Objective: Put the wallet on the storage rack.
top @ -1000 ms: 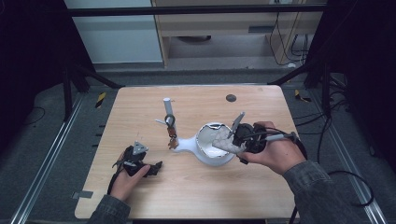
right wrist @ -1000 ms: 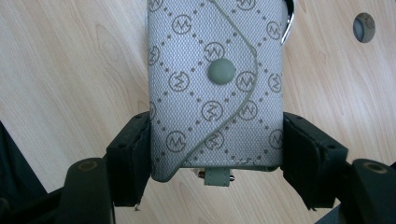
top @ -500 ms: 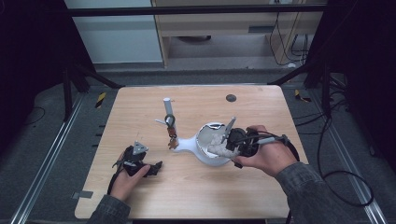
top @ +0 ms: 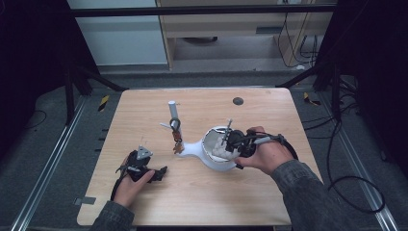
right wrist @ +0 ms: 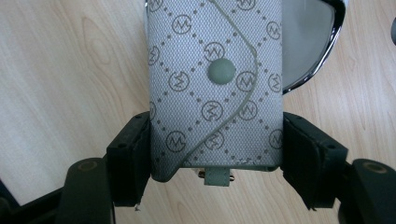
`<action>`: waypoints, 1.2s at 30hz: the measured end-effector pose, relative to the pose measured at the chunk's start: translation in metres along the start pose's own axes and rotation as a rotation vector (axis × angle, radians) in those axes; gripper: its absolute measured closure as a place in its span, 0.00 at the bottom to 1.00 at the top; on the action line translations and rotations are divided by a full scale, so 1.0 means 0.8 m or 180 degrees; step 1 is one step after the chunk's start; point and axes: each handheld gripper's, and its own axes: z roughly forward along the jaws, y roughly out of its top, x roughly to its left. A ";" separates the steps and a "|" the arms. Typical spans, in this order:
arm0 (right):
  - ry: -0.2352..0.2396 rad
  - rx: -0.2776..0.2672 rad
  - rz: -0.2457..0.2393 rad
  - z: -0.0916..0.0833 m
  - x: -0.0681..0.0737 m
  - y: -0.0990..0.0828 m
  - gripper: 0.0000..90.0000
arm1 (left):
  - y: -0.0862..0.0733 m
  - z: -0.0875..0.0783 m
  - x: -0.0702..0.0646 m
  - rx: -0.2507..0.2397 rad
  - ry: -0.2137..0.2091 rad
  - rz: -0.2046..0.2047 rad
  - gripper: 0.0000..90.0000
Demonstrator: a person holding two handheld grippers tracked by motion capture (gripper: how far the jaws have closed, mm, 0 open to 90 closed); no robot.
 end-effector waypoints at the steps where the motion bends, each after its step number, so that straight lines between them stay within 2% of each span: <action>1: 0.0003 0.0009 0.0004 0.002 -0.001 0.002 0.35 | 0.000 0.000 0.000 0.0000 0.0000 0.0000 0.01; 17: 0.0001 0.0095 -0.0022 0.012 -0.009 0.022 0.35 | 0.000 0.000 0.000 0.0001 0.0000 0.0001 0.01; 33: 0.0020 0.0114 -0.0027 0.017 -0.009 0.030 0.35 | 0.000 0.000 0.000 0.0004 -0.0001 0.0001 0.01; 36: 0.0016 0.0173 -0.0035 0.019 -0.009 0.030 0.35 | 0.000 0.000 0.000 0.0005 -0.0001 0.0002 0.01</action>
